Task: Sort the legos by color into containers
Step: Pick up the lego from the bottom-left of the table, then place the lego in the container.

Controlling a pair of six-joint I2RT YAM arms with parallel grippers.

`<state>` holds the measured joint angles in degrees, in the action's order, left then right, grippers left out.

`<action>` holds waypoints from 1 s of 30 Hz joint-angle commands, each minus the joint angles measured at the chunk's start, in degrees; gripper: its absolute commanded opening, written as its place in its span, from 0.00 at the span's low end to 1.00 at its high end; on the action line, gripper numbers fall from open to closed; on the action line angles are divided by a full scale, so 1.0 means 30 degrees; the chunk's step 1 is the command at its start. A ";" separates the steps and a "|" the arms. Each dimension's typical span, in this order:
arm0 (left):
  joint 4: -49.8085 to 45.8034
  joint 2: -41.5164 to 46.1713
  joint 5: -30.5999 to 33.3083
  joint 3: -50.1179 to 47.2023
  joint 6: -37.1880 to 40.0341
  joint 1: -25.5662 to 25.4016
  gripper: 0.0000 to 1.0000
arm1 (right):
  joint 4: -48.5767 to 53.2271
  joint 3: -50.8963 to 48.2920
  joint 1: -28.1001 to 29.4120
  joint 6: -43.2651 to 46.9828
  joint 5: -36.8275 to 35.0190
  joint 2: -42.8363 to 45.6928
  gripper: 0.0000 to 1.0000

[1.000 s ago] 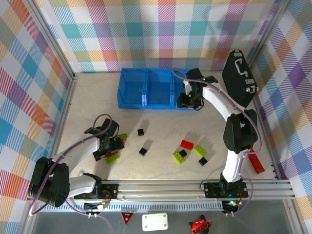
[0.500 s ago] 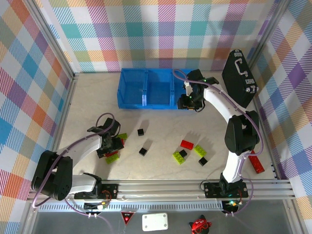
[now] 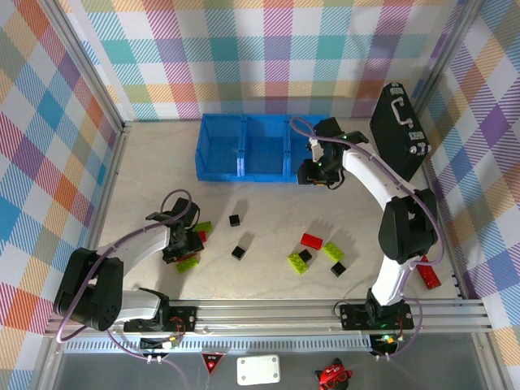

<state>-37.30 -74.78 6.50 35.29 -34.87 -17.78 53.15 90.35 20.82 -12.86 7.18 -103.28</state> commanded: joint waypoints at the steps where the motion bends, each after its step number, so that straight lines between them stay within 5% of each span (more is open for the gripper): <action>1: -0.0479 0.0595 -0.0299 0.0521 0.0228 0.0189 0.66 | -0.0088 -0.0439 0.0053 -0.0335 0.0415 0.0973 0.48; 11: -0.0022 0.2545 -0.2654 0.2180 -0.1130 0.0185 0.62 | -0.3350 -0.3561 0.0750 -0.1682 0.2756 0.3363 0.48; 19: 0.3297 0.3026 -0.5768 0.2994 -0.4585 0.0185 0.60 | -1.0709 -0.7800 0.2941 -0.5011 0.5096 0.4935 0.52; 30: 0.8317 0.3201 -0.7753 0.3074 -0.9671 0.0126 0.58 | -2.0732 -1.1174 0.6402 -0.8215 0.4154 0.5188 0.54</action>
<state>-18.68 -66.50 -13.87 43.24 -57.47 -17.80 3.70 58.26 38.59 -33.87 19.38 -89.38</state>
